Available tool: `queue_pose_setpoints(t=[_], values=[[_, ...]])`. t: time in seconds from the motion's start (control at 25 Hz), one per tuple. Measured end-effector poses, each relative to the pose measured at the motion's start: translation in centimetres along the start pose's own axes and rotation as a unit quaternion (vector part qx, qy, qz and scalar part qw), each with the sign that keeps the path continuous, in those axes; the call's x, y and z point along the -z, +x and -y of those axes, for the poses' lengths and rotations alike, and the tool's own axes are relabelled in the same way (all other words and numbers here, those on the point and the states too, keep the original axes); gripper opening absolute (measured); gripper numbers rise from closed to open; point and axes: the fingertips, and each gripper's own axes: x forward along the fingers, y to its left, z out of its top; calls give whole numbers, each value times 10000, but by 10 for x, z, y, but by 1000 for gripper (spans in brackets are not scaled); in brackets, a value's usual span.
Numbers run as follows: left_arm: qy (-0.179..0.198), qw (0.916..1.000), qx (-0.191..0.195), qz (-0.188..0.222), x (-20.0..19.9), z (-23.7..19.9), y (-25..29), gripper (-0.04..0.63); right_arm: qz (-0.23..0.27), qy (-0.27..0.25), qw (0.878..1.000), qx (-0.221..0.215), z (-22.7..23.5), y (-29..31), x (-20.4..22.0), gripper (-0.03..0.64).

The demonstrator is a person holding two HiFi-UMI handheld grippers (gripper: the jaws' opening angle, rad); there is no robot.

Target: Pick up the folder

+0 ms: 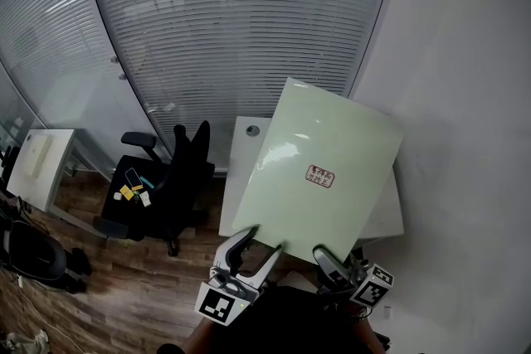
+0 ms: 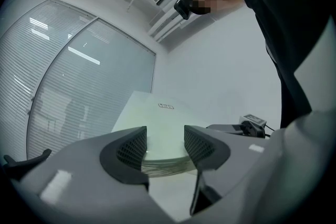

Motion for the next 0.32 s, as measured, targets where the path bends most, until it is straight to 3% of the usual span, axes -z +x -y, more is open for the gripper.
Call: queue_pose_setpoints(t=[0.32], values=[[-34,10000,46,-59,3,-3,3,225,-28,-33,10000,60,2,4,-1,301]])
